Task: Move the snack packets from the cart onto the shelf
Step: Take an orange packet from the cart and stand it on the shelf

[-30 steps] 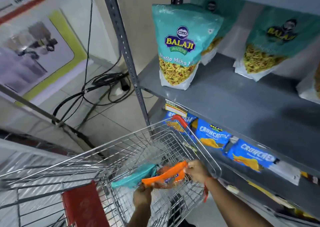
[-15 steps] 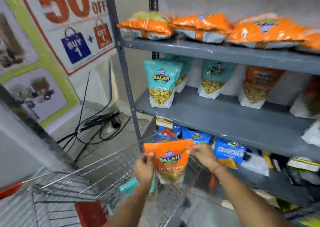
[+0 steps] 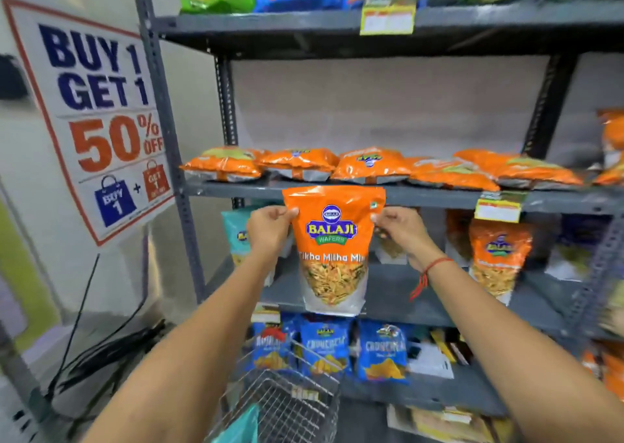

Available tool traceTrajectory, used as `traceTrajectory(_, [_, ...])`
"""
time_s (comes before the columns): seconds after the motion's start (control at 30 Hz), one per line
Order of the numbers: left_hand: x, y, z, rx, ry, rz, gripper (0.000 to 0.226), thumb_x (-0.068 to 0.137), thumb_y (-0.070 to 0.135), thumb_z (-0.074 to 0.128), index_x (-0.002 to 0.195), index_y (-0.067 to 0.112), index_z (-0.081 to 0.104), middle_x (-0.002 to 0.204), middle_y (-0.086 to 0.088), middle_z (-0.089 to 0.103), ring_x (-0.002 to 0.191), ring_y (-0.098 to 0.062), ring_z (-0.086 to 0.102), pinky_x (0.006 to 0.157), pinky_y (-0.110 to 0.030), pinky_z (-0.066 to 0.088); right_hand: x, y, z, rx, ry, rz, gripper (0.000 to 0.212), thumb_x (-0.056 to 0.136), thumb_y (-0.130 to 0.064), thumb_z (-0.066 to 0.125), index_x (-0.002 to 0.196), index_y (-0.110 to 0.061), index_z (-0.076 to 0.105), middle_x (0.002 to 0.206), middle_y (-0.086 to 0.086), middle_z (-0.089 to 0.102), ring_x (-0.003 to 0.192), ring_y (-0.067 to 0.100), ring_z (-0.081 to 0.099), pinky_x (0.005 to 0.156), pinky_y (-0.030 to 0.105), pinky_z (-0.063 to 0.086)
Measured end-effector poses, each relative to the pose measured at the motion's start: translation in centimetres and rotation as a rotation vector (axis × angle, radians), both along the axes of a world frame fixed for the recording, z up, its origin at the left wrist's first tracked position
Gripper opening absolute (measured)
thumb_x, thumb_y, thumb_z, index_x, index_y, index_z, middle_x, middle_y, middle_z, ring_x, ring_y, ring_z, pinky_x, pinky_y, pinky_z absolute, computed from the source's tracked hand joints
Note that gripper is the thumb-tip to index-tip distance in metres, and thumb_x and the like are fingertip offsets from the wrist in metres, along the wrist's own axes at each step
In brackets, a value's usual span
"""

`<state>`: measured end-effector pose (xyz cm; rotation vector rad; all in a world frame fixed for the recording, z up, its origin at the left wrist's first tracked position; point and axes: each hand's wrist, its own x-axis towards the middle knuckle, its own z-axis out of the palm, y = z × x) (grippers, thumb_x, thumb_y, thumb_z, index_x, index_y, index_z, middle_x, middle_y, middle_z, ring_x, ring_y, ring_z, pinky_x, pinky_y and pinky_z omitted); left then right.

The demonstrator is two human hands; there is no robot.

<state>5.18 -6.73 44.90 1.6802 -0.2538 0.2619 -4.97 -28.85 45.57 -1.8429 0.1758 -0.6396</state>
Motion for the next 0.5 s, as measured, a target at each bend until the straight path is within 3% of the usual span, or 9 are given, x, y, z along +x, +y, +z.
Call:
traceTrajectory(0.1, [0.3, -1.5, 2.2, -0.007, 0.0, -0.046, 0.021, 0.072, 0.033, 0.074, 0.055, 0.022, 0.069, 0.073, -0.004, 0.075, 0.078, -0.023, 0.072, 0.082, -0.04, 0.058, -0.7, -1.7, 1.9, -0.004, -0.006, -0.046, 0.016, 0.086, -0.019, 0.064, 0.072, -0.017, 0.07, 0.074, 0.001, 0.069, 0.064, 0.009, 0.058, 0.06, 0.023, 0.045])
traceTrajectory(0.2, [-0.2, -2.9, 3.3, -0.012, -0.003, -0.06, 0.016, 0.076, 0.033, 0.072, 0.069, 0.018, 0.072, 0.078, -0.001, 0.073, 0.066, -0.007, 0.063, 0.075, -0.028, 0.051, -1.6, -2.6, 2.6, 0.0, -0.019, -0.085, 0.017, 0.086, -0.021, 0.064, 0.071, -0.018, 0.07, 0.073, 0.0, 0.069, 0.066, 0.009, 0.058, 0.062, 0.024, 0.045])
traceTrajectory(0.3, [-0.4, -4.2, 3.4, -0.005, 0.008, -0.092, 0.018, 0.077, 0.031, 0.071, 0.077, 0.014, 0.073, 0.079, 0.001, 0.071, 0.064, -0.001, 0.058, 0.074, -0.026, 0.045, -2.1, -3.3, 2.5, -0.005, -0.027, -0.12, 0.019, 0.086, -0.018, 0.063, 0.068, -0.019, 0.068, 0.07, -0.003, 0.068, 0.063, 0.007, 0.057, 0.061, 0.022, 0.044])
traceTrajectory(0.5, [1.3, -7.0, 1.4, 0.006, 0.099, -0.141, 0.023, 0.07, 0.032, 0.077, 0.071, 0.009, 0.073, 0.077, -0.004, 0.076, 0.08, -0.021, 0.071, 0.083, -0.038, 0.055, -1.8, -6.0, 0.4, -0.037, 0.019, -0.173, 0.027, 0.085, -0.017, 0.065, 0.058, -0.02, 0.065, 0.064, 0.0, 0.066, 0.058, 0.005, 0.056, 0.059, 0.022, 0.044])
